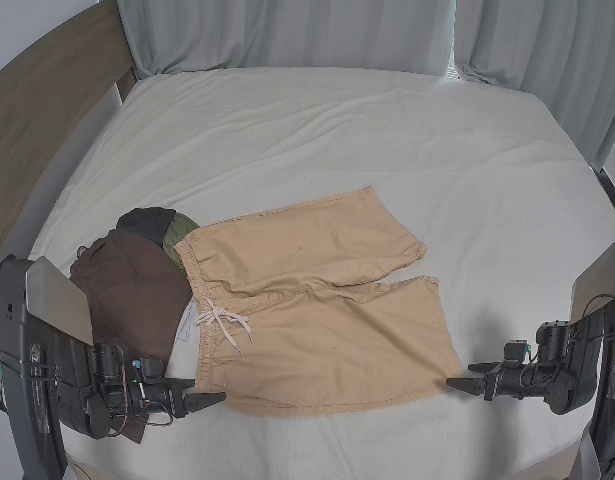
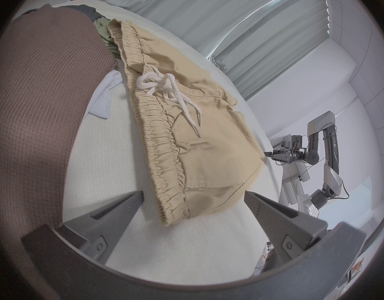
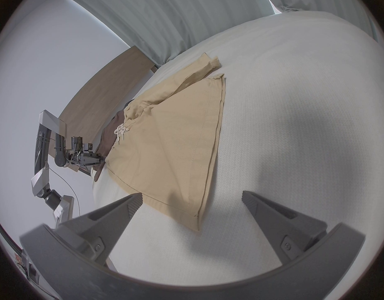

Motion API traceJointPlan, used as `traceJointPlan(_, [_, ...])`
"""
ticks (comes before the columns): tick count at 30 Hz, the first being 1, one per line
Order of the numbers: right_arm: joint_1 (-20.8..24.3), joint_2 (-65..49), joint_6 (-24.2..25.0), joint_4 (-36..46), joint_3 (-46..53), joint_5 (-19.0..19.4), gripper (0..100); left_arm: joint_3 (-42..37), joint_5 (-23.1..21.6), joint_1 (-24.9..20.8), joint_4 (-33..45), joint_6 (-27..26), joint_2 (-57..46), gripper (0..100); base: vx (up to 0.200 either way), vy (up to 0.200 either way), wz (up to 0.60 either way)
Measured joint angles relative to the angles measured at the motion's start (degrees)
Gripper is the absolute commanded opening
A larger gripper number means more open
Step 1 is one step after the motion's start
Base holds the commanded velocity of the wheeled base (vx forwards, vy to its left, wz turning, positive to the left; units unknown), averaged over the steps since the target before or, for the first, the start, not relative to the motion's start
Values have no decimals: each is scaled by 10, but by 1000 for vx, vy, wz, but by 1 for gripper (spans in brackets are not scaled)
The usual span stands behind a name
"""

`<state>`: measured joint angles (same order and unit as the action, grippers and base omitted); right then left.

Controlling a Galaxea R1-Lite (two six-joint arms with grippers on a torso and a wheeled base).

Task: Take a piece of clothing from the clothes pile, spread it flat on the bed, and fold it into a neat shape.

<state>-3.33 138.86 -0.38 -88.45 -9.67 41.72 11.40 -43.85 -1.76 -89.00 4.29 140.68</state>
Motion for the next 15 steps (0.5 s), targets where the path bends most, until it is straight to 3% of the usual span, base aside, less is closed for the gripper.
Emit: traceJointPlan(15, [5, 7, 4, 1, -2, 33, 100, 3, 0, 0, 0, 1, 2, 0, 0, 0, 0])
